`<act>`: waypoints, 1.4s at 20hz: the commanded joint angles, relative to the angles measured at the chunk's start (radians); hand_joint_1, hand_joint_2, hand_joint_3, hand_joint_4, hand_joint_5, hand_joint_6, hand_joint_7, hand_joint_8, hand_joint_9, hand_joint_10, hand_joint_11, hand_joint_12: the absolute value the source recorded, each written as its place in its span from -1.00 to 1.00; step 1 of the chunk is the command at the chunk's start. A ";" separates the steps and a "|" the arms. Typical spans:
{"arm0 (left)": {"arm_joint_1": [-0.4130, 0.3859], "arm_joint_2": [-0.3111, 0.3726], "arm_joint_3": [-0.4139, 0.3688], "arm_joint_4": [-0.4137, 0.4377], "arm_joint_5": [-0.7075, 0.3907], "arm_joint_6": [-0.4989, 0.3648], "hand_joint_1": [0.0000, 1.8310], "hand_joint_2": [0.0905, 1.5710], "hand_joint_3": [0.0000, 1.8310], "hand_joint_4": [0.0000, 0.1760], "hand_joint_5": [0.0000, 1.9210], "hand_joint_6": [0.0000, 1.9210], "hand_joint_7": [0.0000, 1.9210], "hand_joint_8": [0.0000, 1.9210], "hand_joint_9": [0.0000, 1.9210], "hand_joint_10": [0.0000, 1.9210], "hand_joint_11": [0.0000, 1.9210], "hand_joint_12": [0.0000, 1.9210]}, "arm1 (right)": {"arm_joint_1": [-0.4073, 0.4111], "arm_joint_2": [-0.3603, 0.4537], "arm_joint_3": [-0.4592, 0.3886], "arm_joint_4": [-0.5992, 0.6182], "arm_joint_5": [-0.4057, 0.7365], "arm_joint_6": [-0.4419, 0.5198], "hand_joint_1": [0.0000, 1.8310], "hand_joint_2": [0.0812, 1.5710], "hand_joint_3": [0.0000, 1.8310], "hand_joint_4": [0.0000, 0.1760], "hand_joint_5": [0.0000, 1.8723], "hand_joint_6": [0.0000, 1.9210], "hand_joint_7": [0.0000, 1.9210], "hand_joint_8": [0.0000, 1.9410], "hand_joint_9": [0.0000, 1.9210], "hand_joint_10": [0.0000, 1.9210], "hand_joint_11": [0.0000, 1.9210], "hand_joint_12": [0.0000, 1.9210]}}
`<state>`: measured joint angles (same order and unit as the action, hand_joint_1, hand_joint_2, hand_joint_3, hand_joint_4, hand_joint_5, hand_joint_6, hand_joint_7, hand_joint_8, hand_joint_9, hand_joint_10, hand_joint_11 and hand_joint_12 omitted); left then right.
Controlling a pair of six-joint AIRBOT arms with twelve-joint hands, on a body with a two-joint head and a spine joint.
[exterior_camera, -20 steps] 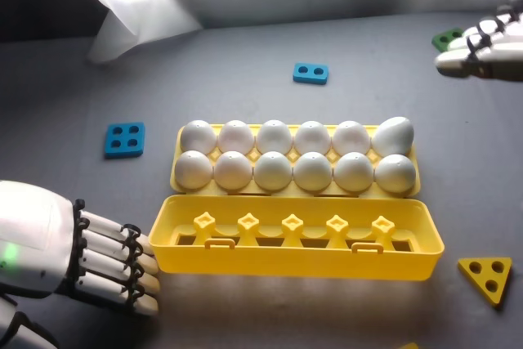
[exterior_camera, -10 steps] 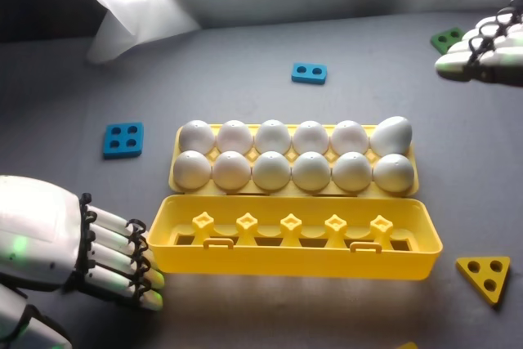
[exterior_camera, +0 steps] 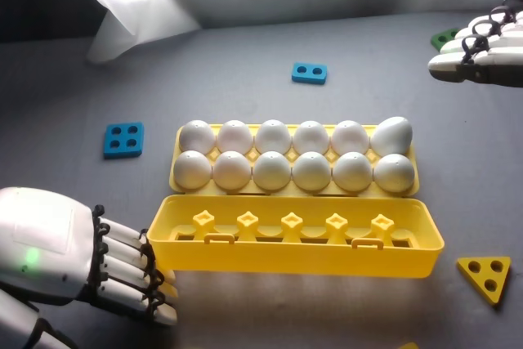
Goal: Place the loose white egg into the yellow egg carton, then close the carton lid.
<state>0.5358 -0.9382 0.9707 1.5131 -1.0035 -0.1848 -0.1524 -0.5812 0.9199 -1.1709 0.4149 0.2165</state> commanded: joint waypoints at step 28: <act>-0.161 -0.067 0.101 -0.158 0.106 0.056 -1.00 0.84 -1.00 -1.00 -0.82 -1.00 -0.84 -1.00 -0.87 -1.00 -1.00 -0.78 | 0.066 0.019 0.035 0.115 0.052 0.001 -0.57 -0.04 -1.00 -1.00 -0.97 -1.00 -1.00 -1.00 -1.00 -1.00 -1.00 -1.00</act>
<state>0.3702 -1.0122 1.0729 1.3800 -0.8856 -0.1280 -0.0978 -0.5758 0.9512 -1.1030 0.4175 0.2119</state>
